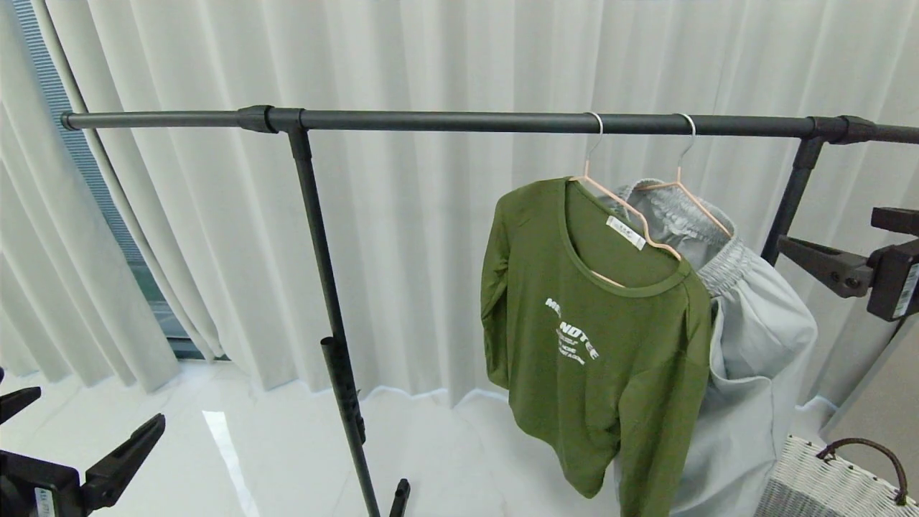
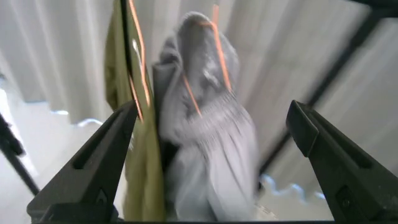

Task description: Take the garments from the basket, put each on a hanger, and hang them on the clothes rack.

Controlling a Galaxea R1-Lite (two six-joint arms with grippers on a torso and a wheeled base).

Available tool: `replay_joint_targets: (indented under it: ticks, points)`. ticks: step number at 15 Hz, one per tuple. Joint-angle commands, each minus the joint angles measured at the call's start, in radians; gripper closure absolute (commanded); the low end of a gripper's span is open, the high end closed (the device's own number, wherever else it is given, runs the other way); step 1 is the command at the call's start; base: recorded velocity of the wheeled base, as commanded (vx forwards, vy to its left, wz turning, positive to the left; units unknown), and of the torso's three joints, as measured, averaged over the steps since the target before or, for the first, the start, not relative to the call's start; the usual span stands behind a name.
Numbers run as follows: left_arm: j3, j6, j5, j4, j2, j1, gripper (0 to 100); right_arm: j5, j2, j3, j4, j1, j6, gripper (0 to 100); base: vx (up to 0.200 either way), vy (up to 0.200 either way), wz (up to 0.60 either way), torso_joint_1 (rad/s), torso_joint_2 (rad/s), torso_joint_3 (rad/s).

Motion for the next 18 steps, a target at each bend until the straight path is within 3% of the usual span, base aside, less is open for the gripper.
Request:
replay_joint_targets:
  ticks: [1, 7, 12, 15, 16, 18]
  points:
    - [0.013, 0.004, 0.002, 0.0, -0.041, 0.001, 0, 0.0, -0.01, 0.014, -0.001, -0.038, -0.012, 0, -0.2, 0.0, 0.0, -0.002, 0.0, 0.002]
    - [0.126, 0.007, 0.072, 0.002, -0.204, 0.001, 0, 0.0, -0.167, 0.19, 0.001, -0.213, -0.053, 0, -0.2, 0.0, 0.0, 0.002, 0.01, 0.001]
    - [0.251, 0.008, 0.18, 0.005, -0.371, 0.001, 0, -0.004, -0.361, 0.413, 0.004, -0.357, -0.099, 0, -0.2, 0.0, 0.0, 0.002, 0.0, 0.004]
    - [0.323, 0.008, 0.198, 0.029, -0.58, 0.0, 0, -0.003, -0.541, 0.524, 0.13, -0.527, -0.124, 0, -0.133, 0.0, 0.0, 0.003, 0.0, 0.006]
    - [0.323, 0.008, 0.2, 0.092, -0.664, 0.0, 0, -0.004, -0.61, 0.54, 0.194, -0.54, -0.119, 0, 0.0, 0.0, 0.0, 0.0, 0.0, 0.0]
    - [0.32, -0.001, 0.21, 0.118, -0.739, 0.006, 0, 0.012, -0.757, 0.587, 0.28, -0.537, -0.118, 0, 0.0, 0.0, 0.0, 0.0, 0.0, 0.0]
